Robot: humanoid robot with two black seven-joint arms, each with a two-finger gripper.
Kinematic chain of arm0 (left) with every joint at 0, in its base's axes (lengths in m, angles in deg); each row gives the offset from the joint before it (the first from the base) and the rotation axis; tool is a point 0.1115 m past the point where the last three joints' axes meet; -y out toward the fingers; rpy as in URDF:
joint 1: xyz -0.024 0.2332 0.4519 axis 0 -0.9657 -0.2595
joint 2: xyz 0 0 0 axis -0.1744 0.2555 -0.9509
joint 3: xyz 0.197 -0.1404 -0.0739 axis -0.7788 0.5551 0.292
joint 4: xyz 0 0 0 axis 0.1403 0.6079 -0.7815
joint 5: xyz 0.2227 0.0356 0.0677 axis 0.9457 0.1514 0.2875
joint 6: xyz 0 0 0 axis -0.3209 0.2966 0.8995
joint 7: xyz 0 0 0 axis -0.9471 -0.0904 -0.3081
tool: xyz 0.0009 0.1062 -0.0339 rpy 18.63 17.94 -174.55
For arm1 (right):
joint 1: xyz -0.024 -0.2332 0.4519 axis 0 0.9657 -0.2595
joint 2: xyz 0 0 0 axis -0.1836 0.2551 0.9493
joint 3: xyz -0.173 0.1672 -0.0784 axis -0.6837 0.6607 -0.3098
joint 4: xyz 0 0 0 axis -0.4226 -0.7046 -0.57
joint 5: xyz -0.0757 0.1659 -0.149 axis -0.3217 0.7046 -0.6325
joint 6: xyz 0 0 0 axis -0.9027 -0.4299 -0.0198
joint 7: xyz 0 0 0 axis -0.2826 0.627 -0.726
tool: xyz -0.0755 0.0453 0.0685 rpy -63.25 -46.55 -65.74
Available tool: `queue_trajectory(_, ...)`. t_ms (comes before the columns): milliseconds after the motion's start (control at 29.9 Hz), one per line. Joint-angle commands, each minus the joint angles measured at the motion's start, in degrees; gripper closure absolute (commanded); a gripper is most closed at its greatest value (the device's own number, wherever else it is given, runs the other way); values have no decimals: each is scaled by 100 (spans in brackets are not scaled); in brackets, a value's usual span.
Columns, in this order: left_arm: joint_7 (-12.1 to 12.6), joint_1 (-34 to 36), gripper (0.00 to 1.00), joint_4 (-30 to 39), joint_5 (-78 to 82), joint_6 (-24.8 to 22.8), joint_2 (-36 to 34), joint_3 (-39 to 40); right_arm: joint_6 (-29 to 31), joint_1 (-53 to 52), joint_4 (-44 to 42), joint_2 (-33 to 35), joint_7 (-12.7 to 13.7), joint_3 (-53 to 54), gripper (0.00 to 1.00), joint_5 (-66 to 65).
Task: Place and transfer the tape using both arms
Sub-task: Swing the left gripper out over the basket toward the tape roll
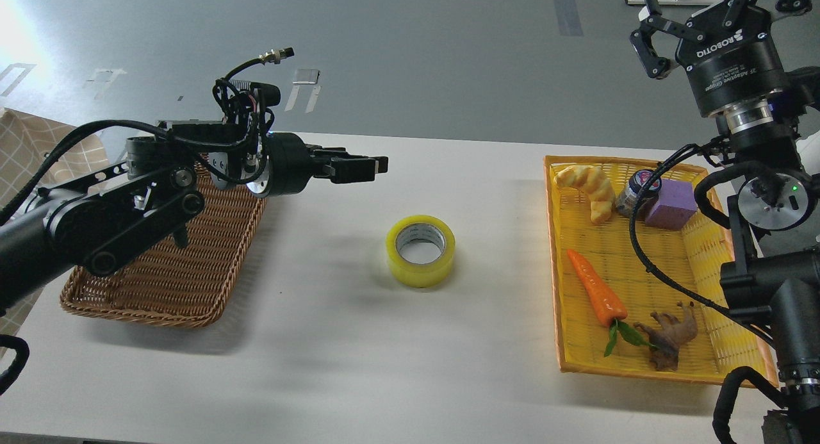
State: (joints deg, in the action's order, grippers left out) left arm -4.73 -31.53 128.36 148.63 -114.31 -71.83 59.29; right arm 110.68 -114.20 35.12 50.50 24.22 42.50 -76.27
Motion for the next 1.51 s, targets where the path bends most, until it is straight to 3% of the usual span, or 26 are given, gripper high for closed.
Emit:
queue_trajectory(0,230,52,2,-15,65,0,9,-113,0,58,-20,0,0,-1,0,-6)
queue_trajectory(468,406,246,2,-50,65,0,290,-122,0,68,16,0,0,-1,0,3)
queue_trajectory(1472,397,509,2,-50,821,0,308,-368,0,59,24,0,0,-1,0,3)
